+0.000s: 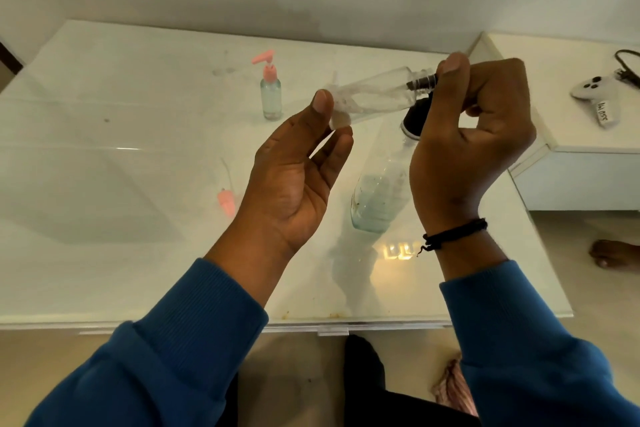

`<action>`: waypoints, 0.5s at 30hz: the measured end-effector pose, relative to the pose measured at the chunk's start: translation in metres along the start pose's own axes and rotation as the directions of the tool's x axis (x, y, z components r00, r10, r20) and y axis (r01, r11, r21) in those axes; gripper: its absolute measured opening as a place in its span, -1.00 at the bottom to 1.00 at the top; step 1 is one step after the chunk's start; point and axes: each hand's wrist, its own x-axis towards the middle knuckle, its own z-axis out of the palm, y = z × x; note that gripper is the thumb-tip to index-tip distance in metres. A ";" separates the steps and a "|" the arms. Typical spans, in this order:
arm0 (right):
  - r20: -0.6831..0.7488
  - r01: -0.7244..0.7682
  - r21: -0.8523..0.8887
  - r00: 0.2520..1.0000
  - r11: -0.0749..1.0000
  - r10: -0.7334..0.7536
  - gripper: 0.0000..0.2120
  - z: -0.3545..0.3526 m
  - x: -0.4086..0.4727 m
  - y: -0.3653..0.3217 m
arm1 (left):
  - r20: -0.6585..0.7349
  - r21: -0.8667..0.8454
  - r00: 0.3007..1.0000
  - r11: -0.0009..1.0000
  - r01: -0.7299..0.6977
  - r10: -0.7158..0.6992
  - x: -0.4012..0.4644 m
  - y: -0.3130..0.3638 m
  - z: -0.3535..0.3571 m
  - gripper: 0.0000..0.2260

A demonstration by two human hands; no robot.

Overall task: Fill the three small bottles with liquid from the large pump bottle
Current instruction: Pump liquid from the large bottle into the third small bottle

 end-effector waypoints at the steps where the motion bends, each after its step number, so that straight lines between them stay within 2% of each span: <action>1: 0.002 0.000 0.005 1.000 1.000 0.000 -0.69 -0.001 -0.001 0.000 | 0.003 0.001 1.000 1.000 -0.002 0.002 0.000 0.000 0.000 -0.69; 11: -0.006 -0.003 0.014 1.000 1.000 0.003 -0.69 0.002 -0.001 0.002 | 0.007 0.003 1.000 1.000 -0.003 0.003 0.000 0.000 -0.002 -0.61; 15: -0.012 0.009 0.007 1.000 1.000 -0.008 -0.70 0.001 0.004 0.000 | 0.004 0.011 1.000 1.000 -0.001 0.001 0.000 -0.001 -0.001 -0.67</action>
